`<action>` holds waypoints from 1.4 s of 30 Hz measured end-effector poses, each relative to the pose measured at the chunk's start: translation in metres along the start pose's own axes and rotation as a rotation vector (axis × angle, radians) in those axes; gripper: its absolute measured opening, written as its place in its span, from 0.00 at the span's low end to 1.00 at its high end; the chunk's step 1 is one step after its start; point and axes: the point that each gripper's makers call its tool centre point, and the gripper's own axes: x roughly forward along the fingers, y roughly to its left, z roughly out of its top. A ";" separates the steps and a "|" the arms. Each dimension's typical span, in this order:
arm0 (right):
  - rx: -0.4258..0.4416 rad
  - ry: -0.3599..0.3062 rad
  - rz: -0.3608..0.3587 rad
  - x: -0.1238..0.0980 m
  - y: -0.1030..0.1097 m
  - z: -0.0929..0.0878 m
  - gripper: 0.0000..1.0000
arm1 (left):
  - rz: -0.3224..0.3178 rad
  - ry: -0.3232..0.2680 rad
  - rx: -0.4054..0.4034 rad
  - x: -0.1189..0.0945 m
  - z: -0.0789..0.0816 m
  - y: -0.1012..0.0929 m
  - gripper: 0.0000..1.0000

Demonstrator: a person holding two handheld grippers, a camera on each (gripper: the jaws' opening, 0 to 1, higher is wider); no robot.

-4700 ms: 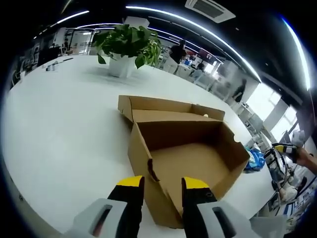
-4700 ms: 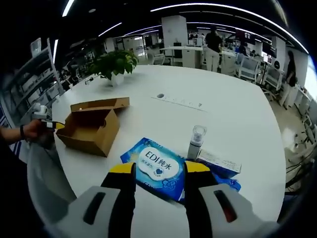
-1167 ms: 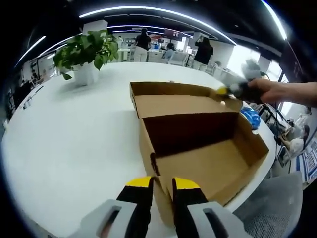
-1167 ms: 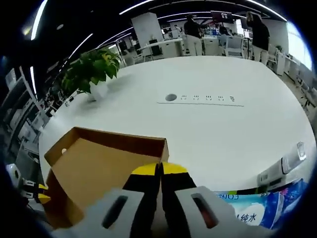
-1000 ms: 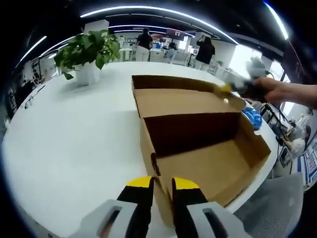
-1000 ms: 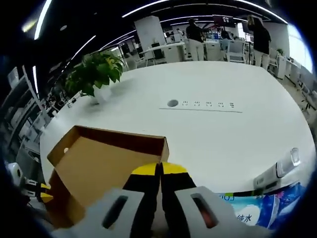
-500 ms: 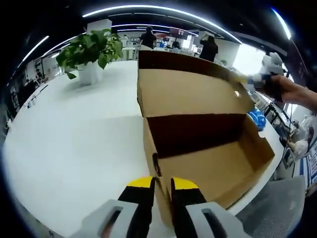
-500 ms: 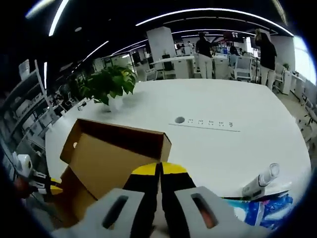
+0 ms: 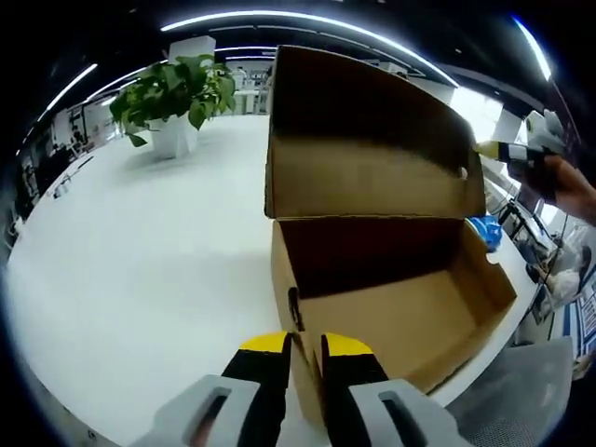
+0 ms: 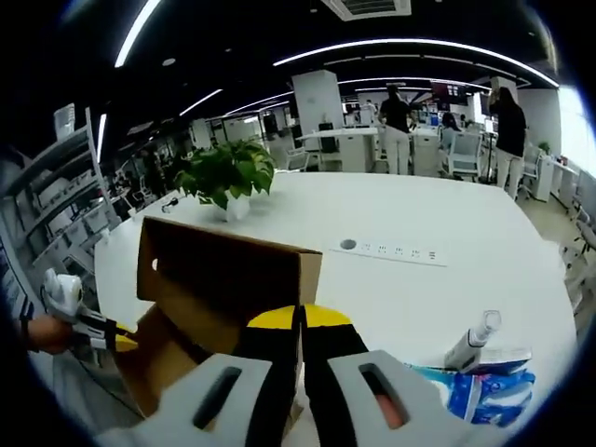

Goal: Operate the shoe box by opening the lid, removing the specified soft item, and placing it in the target area until the item is outside and the box remains undamaged.

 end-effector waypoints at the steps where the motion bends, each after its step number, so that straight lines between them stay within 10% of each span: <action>1: -0.009 -0.005 -0.001 -0.002 0.001 -0.001 0.00 | 0.001 -0.002 0.001 0.000 0.000 0.000 0.13; 20: -0.004 -0.080 -0.040 -0.043 0.022 -0.021 0.00 | -0.049 -0.097 0.000 -0.044 0.019 0.001 0.19; 42: 0.032 -0.072 -0.029 -0.079 0.045 -0.084 0.00 | -0.156 -0.126 0.042 -0.071 0.016 -0.016 0.19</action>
